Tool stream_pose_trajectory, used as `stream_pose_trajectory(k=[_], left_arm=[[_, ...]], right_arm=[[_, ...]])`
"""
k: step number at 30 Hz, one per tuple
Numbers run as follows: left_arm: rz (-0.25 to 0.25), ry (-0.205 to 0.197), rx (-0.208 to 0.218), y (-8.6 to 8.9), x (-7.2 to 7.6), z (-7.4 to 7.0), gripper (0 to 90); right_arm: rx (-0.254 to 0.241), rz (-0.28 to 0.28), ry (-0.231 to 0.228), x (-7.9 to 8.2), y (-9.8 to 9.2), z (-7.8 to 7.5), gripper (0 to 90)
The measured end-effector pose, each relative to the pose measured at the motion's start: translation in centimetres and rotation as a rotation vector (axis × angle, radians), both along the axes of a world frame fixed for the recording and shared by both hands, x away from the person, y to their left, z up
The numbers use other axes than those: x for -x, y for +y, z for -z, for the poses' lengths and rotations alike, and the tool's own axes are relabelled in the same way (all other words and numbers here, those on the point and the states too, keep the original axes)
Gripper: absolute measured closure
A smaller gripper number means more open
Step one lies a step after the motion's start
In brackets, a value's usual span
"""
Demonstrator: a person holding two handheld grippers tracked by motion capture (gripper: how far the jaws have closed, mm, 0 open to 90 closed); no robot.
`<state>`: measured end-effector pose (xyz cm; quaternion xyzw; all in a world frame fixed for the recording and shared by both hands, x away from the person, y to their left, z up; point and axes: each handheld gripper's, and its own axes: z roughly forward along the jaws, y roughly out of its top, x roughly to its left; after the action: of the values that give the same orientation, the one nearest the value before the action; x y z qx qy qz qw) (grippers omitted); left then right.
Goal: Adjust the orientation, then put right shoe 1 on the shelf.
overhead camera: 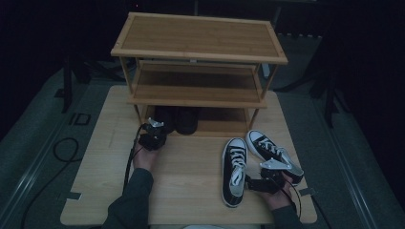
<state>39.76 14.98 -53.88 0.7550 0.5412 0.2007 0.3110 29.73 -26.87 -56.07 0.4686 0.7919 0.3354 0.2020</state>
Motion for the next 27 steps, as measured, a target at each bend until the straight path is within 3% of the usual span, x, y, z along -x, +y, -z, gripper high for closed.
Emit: stream_pose_trajectory(k=[12,27], left_arm=[[0.014,0.012,0.010,0.7,2.5,1.2,63.4],[0.020,-0.014,0.020,0.5,3.3,1.6,57.1]], right_arm=[[-0.001,-0.005,0.000,0.0,0.0,0.0,13.6],[0.009,-0.003,0.022,-0.1,0.1,-0.3,15.0]])
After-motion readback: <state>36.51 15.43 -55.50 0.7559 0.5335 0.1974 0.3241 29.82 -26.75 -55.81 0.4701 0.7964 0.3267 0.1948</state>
